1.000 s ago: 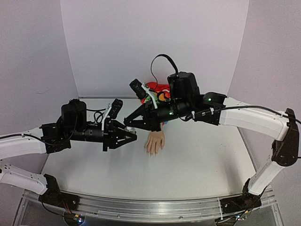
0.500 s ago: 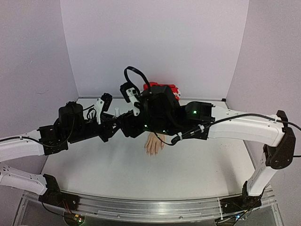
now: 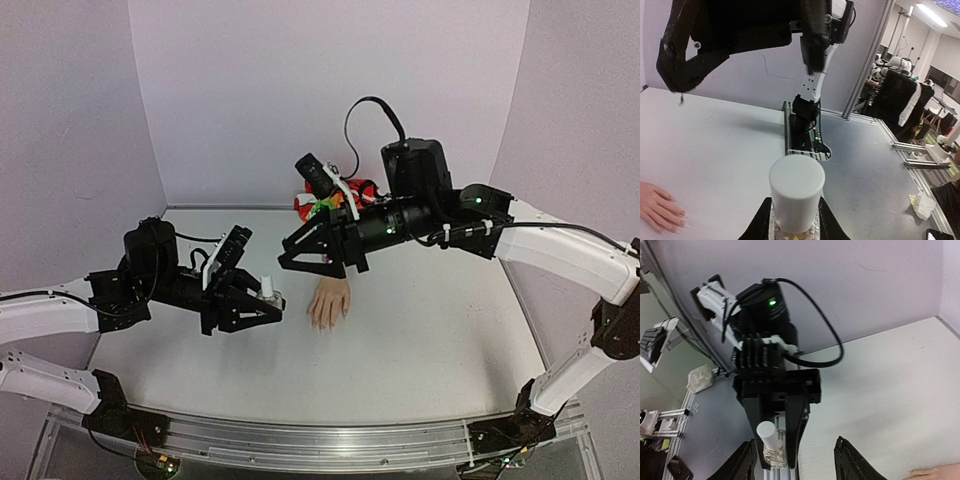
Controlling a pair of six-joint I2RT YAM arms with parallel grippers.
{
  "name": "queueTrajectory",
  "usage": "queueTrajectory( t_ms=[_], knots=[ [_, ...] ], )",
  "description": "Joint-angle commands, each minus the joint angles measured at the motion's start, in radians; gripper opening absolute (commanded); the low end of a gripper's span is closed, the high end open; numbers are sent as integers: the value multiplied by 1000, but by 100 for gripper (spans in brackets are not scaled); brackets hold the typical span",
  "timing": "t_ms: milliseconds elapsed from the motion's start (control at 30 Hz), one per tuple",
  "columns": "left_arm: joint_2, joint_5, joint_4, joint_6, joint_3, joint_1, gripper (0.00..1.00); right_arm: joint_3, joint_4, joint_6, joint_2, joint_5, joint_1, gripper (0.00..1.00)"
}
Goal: Paint the nails
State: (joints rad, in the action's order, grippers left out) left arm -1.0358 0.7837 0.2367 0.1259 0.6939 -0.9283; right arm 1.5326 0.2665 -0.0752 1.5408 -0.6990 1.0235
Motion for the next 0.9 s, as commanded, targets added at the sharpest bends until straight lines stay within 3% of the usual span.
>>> queueTrajectory(
  t_ms=[0, 133, 267, 467, 600, 633, 767, 833, 867],
  knots=[
    [-31, 150, 41, 21, 72, 0, 0, 36, -20, 27, 51, -289, 10, 57],
    [-50, 161, 37, 18, 87, 0, 0, 57, -21, 23, 89, -336, 9, 58],
    [-70, 168, 24, 14, 106, 0, 0, 80, -22, 21, 121, -355, 10, 53],
    [-82, 160, 16, 12, 121, 0, 0, 105, -21, 16, 154, -367, 12, 30],
    [-70, 90, -14, 8, 130, 0, 0, 81, -23, 35, 140, -355, 12, 5],
    [-62, 58, -25, 5, 131, 0, 0, 67, -23, 41, 132, -345, 13, 0],
    [-21, -191, -73, -6, 132, 0, 0, 0, -29, 47, 97, -208, 19, 0],
    [-5, -458, -104, 0, 133, 0, 0, -26, -42, 26, 83, -74, 33, 0],
    [-7, -596, -137, 3, 139, 0, 0, -37, -49, 6, 79, 69, 48, 0]
  ],
)
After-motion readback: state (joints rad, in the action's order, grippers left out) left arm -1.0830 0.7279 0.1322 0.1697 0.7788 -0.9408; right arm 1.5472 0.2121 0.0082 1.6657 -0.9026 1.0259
